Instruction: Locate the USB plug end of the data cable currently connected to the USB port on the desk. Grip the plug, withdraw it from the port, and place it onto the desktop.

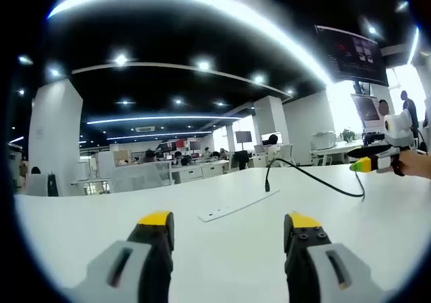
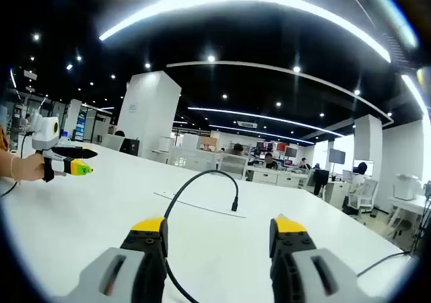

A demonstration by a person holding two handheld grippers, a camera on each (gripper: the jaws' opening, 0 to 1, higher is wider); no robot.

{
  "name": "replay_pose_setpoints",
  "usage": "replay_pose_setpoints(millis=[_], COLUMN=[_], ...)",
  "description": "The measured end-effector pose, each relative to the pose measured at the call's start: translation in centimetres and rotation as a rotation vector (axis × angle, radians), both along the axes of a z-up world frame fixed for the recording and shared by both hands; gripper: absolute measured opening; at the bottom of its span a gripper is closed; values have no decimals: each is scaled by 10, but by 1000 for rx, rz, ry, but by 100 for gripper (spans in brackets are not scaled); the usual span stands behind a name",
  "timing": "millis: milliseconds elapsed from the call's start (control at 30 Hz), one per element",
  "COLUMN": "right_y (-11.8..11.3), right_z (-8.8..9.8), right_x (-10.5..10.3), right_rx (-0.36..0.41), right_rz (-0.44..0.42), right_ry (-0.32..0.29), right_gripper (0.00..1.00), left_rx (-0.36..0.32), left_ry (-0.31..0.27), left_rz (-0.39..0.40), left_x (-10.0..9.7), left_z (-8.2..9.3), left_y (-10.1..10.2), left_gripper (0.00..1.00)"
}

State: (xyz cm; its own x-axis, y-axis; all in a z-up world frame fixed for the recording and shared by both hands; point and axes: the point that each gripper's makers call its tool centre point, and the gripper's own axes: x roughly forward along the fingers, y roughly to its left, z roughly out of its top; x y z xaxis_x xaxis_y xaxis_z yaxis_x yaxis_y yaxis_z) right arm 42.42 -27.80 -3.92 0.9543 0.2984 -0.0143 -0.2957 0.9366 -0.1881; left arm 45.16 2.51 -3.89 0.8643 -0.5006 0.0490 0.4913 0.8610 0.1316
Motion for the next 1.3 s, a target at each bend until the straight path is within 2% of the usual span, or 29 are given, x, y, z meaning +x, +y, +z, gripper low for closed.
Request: replay_pose_setpoints(millis=[300,567,1033,1300], right_y=[-6,-14,-23,-25], right_z=[-5,-10,-12,-13], right_x=[18,32,56,66], right_rx=[-19,-7,42,37], right_rz=[-23,-40,-71,-78], right_ry=[13,31,38,35], right_gripper=[62,62,61,61], left_rx=[5,18,11,20], left_ry=[10,28,17,17], left_rz=[13,-2,-36,-48], left_x=[16,21,29,34], left_z=[-7,-16,-8,-9], left_y=[5,-4,-19,-25], left_gripper=[66,66,66,66])
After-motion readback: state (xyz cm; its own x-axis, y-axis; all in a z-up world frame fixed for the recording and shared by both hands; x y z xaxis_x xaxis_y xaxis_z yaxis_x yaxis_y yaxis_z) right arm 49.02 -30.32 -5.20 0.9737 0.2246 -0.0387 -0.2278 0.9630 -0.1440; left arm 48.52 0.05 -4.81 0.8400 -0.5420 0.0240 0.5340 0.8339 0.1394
